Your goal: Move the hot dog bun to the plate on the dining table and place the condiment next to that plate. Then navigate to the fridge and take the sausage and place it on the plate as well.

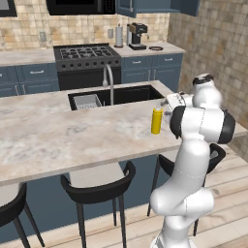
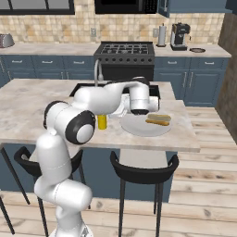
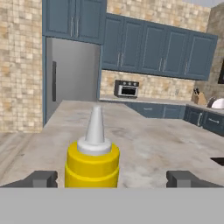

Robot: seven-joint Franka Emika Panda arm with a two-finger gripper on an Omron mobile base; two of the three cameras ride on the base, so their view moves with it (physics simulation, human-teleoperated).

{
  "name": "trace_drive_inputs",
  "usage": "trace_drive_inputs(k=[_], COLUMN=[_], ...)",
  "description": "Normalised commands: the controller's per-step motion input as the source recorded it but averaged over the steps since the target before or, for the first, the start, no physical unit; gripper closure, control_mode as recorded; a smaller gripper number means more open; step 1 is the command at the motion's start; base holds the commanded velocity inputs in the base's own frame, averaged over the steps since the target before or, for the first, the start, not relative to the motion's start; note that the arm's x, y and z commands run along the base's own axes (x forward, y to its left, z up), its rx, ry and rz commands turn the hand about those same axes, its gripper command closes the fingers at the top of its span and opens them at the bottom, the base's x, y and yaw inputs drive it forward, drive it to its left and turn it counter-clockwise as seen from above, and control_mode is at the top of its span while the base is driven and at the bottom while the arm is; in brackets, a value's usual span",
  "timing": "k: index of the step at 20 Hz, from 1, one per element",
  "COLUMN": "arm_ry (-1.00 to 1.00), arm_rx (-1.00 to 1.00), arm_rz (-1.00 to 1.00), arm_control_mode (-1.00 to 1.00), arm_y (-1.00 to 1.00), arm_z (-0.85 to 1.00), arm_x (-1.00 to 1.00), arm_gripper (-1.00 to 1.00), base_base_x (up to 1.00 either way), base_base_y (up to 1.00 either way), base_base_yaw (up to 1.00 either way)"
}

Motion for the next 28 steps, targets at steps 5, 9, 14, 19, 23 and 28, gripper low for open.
trace_drive_inputs(k=[5,9,14,19,23,28], arm_ry=[-0.01,-0.03,-0.02,0.00,0.00,0.06], arm_rx=[-0.02,-0.08,-0.08,-0.08,-0.08,-0.09], arm_rz=[-0.12,-0.14,-0.16,-0.19,-0.28,-0.38], arm_control_mode=[-1.00,-1.00,-1.00,-1.00,-1.00,-1.00], arm_y=[-0.15,-0.14,-0.02,0.02,0.18,0.36], arm_z=[0.62,0.69,0.63,0.62,0.49,0.27], arm_x=[-0.11,-0.30,-0.59,-0.78,-0.79,-0.72], arm_gripper=[-1.00,-1.00,-1.00,-1.00,-1.00,-1.00], base_base_x=[0.00,0.00,0.00,0.00,0.00,0.00], base_base_y=[0.00,0.00,0.00,0.00,0.00,0.00], base_base_yaw=[0.00,0.00,0.00,0.00,0.00,0.00])
